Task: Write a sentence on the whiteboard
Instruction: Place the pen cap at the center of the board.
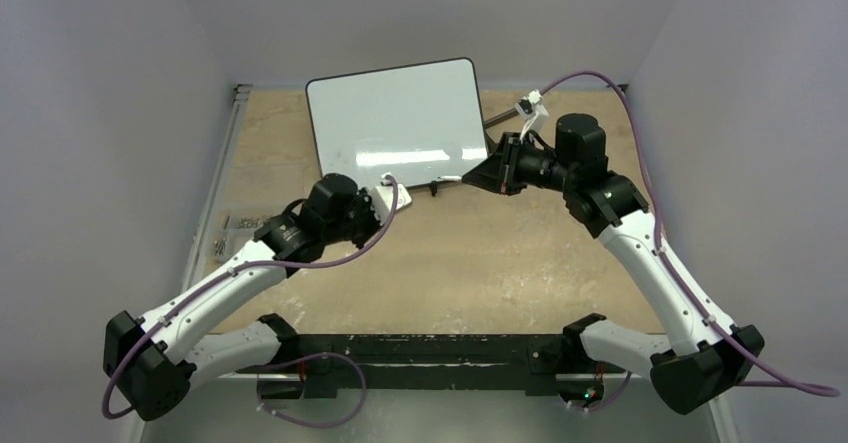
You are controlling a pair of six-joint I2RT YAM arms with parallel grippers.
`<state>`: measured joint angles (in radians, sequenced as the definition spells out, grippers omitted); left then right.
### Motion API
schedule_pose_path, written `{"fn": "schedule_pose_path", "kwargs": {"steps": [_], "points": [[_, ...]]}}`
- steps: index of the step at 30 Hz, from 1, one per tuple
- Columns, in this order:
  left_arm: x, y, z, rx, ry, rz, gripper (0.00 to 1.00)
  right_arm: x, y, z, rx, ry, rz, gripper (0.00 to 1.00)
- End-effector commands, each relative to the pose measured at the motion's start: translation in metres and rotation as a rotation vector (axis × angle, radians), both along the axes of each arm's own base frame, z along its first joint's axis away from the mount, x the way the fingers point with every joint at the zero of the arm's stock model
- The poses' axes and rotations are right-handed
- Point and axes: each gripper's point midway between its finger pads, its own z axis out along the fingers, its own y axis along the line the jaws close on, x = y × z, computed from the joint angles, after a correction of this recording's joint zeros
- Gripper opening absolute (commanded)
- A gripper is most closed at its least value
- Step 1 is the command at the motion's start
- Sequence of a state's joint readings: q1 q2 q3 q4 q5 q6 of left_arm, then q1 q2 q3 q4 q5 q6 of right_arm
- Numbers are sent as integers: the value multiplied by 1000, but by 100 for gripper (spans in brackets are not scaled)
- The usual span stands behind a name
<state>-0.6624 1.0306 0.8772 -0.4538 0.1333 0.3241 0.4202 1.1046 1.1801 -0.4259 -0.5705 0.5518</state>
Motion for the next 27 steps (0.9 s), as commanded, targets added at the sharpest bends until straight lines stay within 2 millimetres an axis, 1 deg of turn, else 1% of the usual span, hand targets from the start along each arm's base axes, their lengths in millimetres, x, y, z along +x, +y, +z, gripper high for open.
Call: {"fn": "schedule_pose_path", "kwargs": {"steps": [1,5,7,10,14,21,27], "points": [[-12,-9,-23,-74,87,105,0,6,-2,13,18,-52,-19,0],[-19,-21,-43,-125,142,155,0,10,-13,12,-24,-83,-79,0],[-25,-29,-57,-129,176,164,0,9,-16,11,-29,-91,-93,0],[-24,-35,-76,-109,193,197,0,7,-18,11,-29,-100,-102,0],[-21,-42,-96,-88,207,230,0,6,-23,9,-45,-112,-125,0],[-20,-45,-123,-72,239,275,0,5,-29,6,-73,-121,-142,0],[-21,-48,-136,-57,261,283,1,2,-30,3,-87,-124,-137,0]]}}
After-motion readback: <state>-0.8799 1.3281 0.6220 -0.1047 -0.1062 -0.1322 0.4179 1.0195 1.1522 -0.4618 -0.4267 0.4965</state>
